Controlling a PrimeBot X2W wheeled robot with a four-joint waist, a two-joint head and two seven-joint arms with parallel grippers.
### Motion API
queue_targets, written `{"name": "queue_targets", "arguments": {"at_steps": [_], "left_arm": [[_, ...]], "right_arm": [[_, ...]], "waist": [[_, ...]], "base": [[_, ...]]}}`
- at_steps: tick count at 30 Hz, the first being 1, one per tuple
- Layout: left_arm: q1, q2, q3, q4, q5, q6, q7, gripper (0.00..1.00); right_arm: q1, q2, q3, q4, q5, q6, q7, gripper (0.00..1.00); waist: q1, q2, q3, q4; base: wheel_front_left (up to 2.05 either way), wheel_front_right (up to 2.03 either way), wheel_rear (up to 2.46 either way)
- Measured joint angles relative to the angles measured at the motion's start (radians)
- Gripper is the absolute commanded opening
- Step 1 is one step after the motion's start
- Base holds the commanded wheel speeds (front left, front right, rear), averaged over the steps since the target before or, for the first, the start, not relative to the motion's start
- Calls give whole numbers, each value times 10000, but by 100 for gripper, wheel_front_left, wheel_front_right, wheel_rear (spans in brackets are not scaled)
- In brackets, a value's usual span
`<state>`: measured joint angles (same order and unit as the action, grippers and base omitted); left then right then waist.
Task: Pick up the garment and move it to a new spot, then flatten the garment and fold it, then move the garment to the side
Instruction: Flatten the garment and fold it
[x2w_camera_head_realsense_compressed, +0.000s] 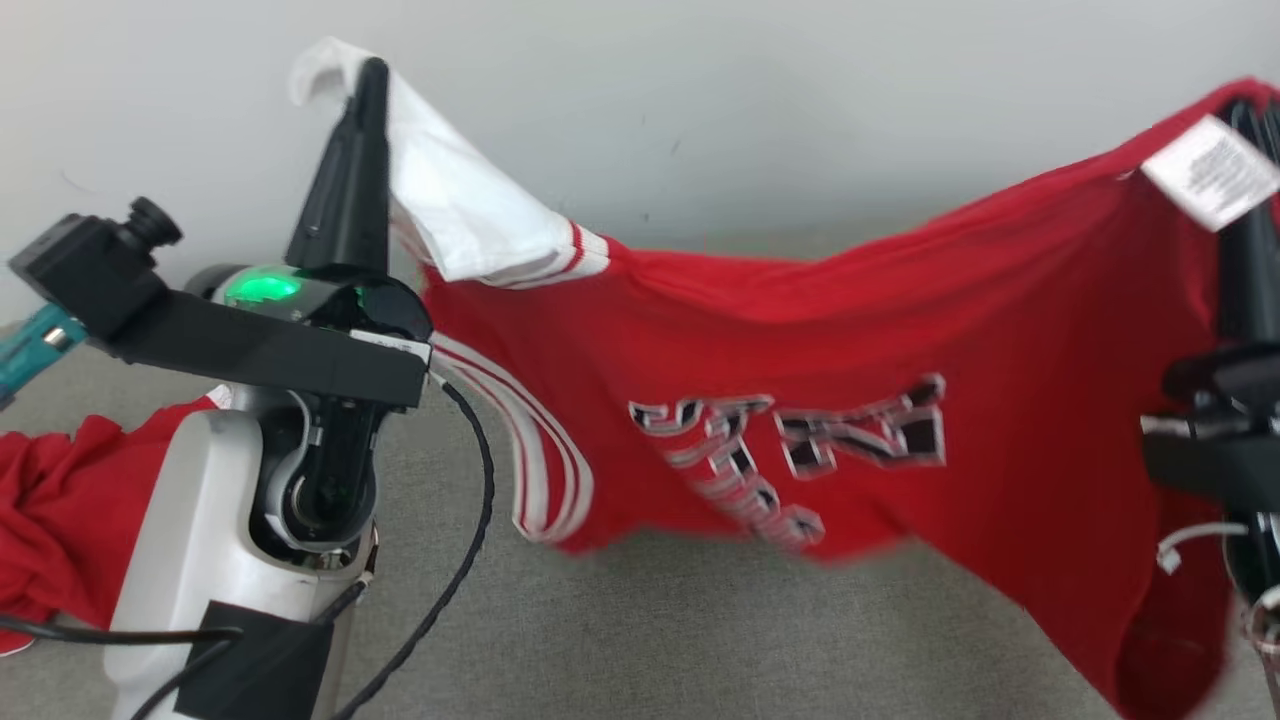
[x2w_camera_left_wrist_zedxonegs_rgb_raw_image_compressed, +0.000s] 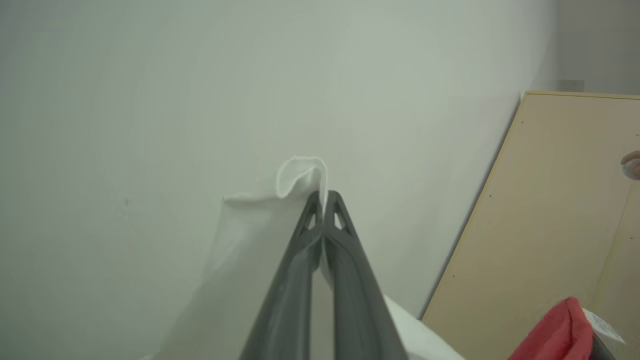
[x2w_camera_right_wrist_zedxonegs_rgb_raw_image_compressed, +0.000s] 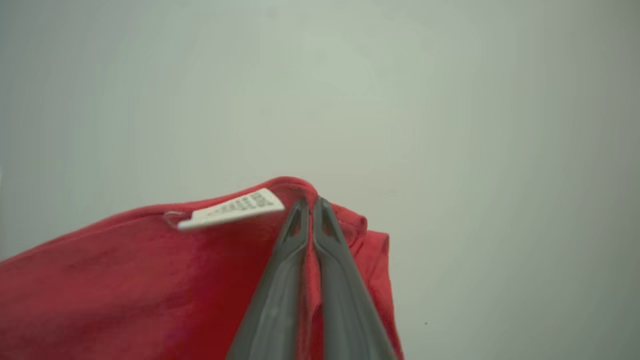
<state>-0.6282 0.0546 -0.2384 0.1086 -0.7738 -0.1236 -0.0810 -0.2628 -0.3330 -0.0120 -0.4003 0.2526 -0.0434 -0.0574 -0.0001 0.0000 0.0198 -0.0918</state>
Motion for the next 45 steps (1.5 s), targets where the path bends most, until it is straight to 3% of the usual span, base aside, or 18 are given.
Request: {"name": "queue_targets", "arguments": {"at_steps": [3,9,13,14,19,24,29,36,45], "left_arm": [[72,-40,-94,-75,-4,40,336,0],[-539,-100,272,1388,-6,1014,639,0],[-2409,-121,932,3356,414,1751,318,0],[-3401,-109,1151,3691,671,1958,-23,0],[-5383,-215,1041,3237,1070,1831,-1062,0],[-5107,-213,581,2732,1277,1360,-1394,0],[-3331,-194,88,2650,1682,1317,-1396,0],[-450,-196,105,3933,1664,1639,-1496,0],[88,-224,466,4174,1676,1856,-1662,0]], "right_arm": [[-716,-54,230,637,324,274,345,0],[-2574,236,1340,4017,886,888,1258,0],[-5307,725,1808,6748,905,1064,1653,0],[-6650,798,1685,7202,851,1064,1661,0],[-8606,384,1287,7216,662,1091,1170,0],[-7929,69,1501,7591,510,1231,1239,0],[-5877,-63,1774,8167,453,1369,1547,0],[-4287,372,1829,9089,826,1404,1586,0],[-3580,447,2077,9524,968,1561,1087,0]], "waist": [[0,-1,120,-49],[1,0,680,-64],[4,1,1168,-64],[5,1,1396,-61],[4,1,1794,86],[3,1,1891,428],[2,1,2070,599],[3,1,2502,618],[1,0,2337,632]], "base": [[0,0,0],[0,0,0],[0,0,0],[0,0,0],[0,0,0],[0,0,0],[0,0,0],[0,0,0],[0,0,0]]}}
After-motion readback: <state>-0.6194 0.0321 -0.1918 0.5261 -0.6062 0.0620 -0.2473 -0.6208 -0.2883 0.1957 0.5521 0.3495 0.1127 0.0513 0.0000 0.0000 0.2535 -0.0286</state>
